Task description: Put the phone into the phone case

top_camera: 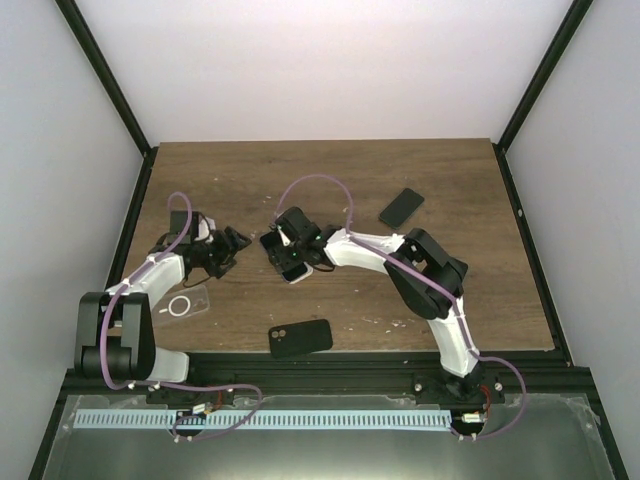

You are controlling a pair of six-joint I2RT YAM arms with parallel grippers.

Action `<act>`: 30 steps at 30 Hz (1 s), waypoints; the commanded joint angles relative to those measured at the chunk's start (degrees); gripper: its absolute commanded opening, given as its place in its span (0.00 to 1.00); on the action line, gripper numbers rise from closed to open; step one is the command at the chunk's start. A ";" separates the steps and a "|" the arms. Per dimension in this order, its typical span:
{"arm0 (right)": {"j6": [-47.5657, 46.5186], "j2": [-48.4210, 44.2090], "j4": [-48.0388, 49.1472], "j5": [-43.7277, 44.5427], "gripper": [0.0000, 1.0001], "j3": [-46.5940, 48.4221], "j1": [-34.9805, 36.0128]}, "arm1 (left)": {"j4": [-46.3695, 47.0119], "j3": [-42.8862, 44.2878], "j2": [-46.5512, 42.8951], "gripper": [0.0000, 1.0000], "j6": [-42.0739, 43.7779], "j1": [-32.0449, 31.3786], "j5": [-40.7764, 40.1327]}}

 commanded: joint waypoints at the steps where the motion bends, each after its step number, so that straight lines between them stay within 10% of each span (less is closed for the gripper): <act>1: -0.08 -0.06 2.24 2.56 0.73 -1.14 2.06 | 1.50 -0.98 0.04 0.80 0.11 0.22 0.91; 23: 9.32 -6.33 -3.75 9.63 0.94 -2.96 2.17 | 1.67 2.71 3.89 0.75 2.03 -1.98 3.97; 30: 7.88 -9.34 -1.61 4.06 0.85 -6.98 -2.18 | 1.97 3.29 5.62 0.73 1.98 -5.78 2.29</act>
